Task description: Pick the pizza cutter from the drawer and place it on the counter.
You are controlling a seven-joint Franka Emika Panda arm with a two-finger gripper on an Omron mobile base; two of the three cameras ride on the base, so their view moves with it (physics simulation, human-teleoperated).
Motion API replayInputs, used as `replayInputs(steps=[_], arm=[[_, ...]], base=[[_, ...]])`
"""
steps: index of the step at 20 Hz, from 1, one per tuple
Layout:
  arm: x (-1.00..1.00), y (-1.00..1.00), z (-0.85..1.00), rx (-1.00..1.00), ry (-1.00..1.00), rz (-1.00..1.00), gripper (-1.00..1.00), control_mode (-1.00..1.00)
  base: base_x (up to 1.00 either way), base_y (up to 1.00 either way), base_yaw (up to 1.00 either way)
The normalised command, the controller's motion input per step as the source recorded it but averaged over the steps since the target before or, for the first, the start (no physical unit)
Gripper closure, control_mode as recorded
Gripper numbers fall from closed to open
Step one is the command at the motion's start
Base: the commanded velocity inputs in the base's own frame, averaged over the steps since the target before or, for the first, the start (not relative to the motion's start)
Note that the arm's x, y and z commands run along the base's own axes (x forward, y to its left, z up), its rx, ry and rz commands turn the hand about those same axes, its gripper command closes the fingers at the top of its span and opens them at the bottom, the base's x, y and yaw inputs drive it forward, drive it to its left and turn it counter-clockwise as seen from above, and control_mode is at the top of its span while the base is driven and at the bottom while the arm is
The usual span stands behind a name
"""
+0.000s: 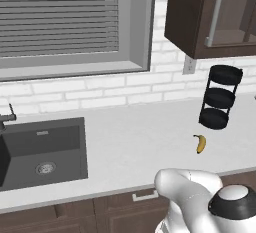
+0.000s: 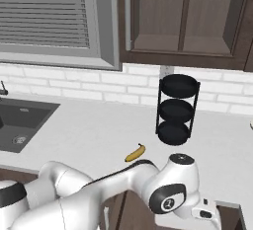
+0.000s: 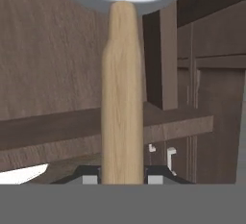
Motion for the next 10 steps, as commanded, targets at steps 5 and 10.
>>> replayInputs(steps=[5, 10], arm=[[0.56, 0.31, 0.66, 0.0, 0.0, 0.0, 1.0, -1.0], [1.0, 0.42, 0.18, 0.02, 0.0, 0.0, 1.0, -1.0]], base=[[0.0, 0.0, 0.0], [0.0, 0.0, 0.0]])
